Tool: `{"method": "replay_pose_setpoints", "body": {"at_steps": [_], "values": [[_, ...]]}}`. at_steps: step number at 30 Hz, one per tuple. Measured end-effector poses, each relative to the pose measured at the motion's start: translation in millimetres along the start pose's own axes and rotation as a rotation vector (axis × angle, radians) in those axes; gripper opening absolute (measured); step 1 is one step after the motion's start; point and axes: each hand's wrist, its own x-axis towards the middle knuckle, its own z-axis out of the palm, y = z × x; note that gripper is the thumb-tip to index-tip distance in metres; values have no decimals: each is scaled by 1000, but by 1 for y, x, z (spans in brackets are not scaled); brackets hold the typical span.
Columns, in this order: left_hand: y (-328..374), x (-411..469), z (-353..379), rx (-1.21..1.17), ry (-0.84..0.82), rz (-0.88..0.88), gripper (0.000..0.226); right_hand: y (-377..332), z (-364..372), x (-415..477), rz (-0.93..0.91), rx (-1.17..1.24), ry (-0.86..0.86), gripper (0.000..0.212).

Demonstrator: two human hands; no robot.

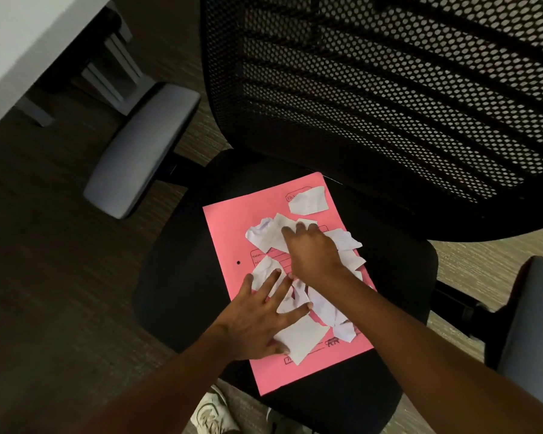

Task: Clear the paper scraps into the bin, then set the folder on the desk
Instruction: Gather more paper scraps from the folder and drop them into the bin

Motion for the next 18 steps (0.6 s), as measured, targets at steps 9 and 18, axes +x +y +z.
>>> {"method": "replay_pose_setpoints", "body": {"at_steps": [9,18], "values": [[6,8,0,38,1,48,82,18,-6,-1,168,494,186,34],[18,3,8,8,-26,39,63,15,-1,-3,341,682,299,13]]}}
